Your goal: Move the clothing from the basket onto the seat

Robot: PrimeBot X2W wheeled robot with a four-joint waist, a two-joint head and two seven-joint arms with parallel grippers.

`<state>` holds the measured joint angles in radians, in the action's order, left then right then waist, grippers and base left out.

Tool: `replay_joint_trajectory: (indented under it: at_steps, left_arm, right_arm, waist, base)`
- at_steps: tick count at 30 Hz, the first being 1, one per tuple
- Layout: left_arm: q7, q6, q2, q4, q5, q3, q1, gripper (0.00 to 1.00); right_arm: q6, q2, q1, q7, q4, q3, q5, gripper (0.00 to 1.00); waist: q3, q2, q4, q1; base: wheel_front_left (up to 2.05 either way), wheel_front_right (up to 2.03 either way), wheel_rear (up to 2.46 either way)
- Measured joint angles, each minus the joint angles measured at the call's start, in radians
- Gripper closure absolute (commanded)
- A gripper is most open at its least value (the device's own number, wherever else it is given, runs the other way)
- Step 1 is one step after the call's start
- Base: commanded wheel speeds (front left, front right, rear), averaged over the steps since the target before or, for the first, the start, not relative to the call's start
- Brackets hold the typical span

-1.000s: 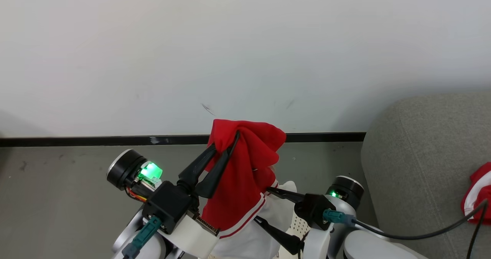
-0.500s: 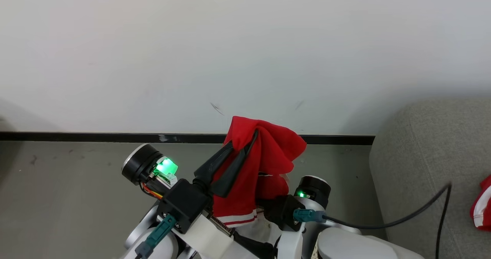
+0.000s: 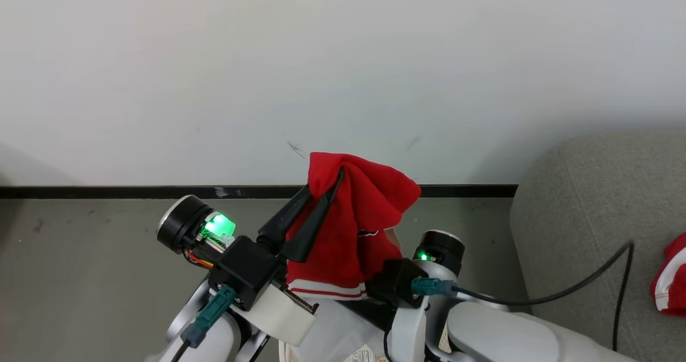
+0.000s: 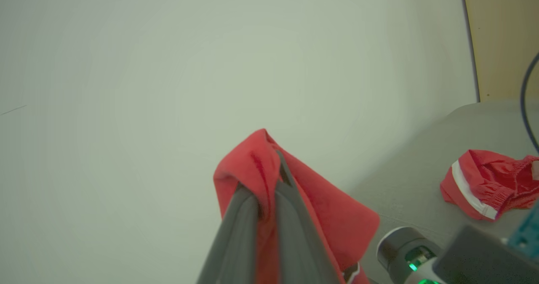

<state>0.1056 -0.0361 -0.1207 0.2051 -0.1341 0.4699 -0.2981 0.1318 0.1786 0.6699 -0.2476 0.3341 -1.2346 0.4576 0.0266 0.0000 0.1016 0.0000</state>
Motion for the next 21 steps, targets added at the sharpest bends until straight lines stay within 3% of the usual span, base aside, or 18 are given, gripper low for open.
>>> replay_joint_trajectory:
  at_steps: [9, 10, 12, 13, 15, 16, 17, 18, 21]
  left_arm:
    - [-0.003, 0.025, -0.004, -0.077, -0.032, -0.043, 0.04, 1.0]
    - [-0.003, 0.025, -0.005, -0.087, -0.04, -0.045, 0.045, 0.96]
    - [-0.003, 0.025, -0.005, -0.1, -0.044, -0.048, 0.048, 0.8]
    - [-0.003, 0.025, -0.005, -0.106, -0.048, -0.05, 0.05, 0.67]
    - [0.0, 0.026, -0.003, -0.121, -0.054, -0.053, 0.055, 0.56]
    - [0.002, 0.026, -0.002, -0.127, -0.058, -0.053, 0.062, 0.38]
    - [0.003, 0.026, -0.002, -0.134, -0.059, -0.053, 0.066, 0.09]
    - [0.01, 0.026, -0.001, -0.14, -0.059, -0.054, 0.068, 0.0]
    - [0.021, 0.033, 0.003, -0.15, -0.067, -0.054, 0.069, 0.0]
  right_arm:
    - [0.0, 0.049, -0.008, 0.0, -0.077, 0.148, -0.011, 1.0]
    - [0.0, 0.054, -0.01, 0.0, -0.086, 0.165, -0.014, 1.0]
    - [0.0, 0.072, -0.011, 0.0, -0.106, 0.203, -0.022, 1.0]
    - [0.0, 0.08, -0.012, 0.0, -0.11, 0.223, -0.026, 1.0]
    - [0.0, 0.098, -0.022, 0.0, -0.129, 0.261, -0.034, 1.0]
    - [0.0, 0.104, -0.033, 0.0, -0.136, 0.281, -0.041, 1.0]
    - [0.0, 0.11, -0.041, 0.0, -0.14, 0.297, -0.048, 1.0]
    - [0.0, 0.113, -0.053, 0.0, -0.145, 0.32, -0.054, 1.0]
    - [0.0, 0.126, -0.075, 0.0, -0.168, 0.383, -0.072, 1.0]
  waist:
    - [-0.006, 0.0, -0.039, 0.0]
    - [-0.006, 0.0, -0.045, 0.0]
    - [-0.007, 0.0, -0.057, 0.0]
    - [-0.008, 0.0, -0.063, 0.0]
    - [-0.008, 0.0, -0.077, 0.0]
    - [-0.009, 0.0, -0.083, 0.0]
    - [-0.009, 0.0, -0.09, 0.0]
    - [-0.009, 0.0, -0.097, 0.0]
    - [-0.01, 0.0, -0.118, 0.0]
  base:
    - [0.0, 0.0, 0.0]
    - [0.0, 0.0, 0.0]
    - [0.0, 0.0, 0.0]
    - [0.0, 0.0, 0.0]
    - [0.0, 0.0, 0.0]
    - [0.0, 0.0, 0.0]
    - [0.0, 0.0, 0.0]
    - [0.0, 0.0, 0.0]
    - [0.0, 0.0, 0.0]
